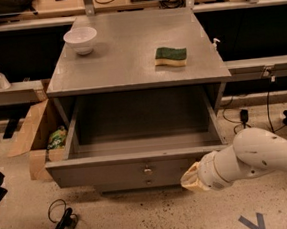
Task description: Close top drawer
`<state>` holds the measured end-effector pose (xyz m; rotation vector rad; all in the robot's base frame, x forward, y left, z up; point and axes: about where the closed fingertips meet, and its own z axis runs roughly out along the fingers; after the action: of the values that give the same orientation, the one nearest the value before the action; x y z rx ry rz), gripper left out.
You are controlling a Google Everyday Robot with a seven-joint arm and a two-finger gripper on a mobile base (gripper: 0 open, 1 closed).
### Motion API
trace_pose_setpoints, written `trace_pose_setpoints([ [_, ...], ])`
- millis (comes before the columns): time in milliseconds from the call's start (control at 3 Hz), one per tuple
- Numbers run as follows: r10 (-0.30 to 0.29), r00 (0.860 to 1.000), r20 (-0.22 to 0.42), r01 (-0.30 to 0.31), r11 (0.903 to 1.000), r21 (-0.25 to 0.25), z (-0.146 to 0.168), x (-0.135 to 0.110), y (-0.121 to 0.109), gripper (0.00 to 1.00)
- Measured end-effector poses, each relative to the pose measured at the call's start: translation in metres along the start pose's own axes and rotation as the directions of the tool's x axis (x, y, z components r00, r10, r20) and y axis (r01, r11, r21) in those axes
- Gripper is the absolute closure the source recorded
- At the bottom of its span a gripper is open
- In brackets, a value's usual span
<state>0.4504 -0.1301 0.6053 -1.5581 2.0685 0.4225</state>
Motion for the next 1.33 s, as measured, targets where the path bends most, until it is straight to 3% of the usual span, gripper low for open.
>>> trace_pose_setpoints([
  [333, -0.022, 1.0, 0.007, 0.022, 0.9997, 0.01, 0.002, -0.009, -0.03, 1.0],
  [667, -0.029, 1.0, 0.01, 0.028, 0.9995, 0.013, 0.002, -0.012, -0.038, 1.0],
  [1333, -0.054, 0.998, 0.039, 0.053, 0.9982, 0.029, 0.009, -0.031, -0.095, 1.0],
])
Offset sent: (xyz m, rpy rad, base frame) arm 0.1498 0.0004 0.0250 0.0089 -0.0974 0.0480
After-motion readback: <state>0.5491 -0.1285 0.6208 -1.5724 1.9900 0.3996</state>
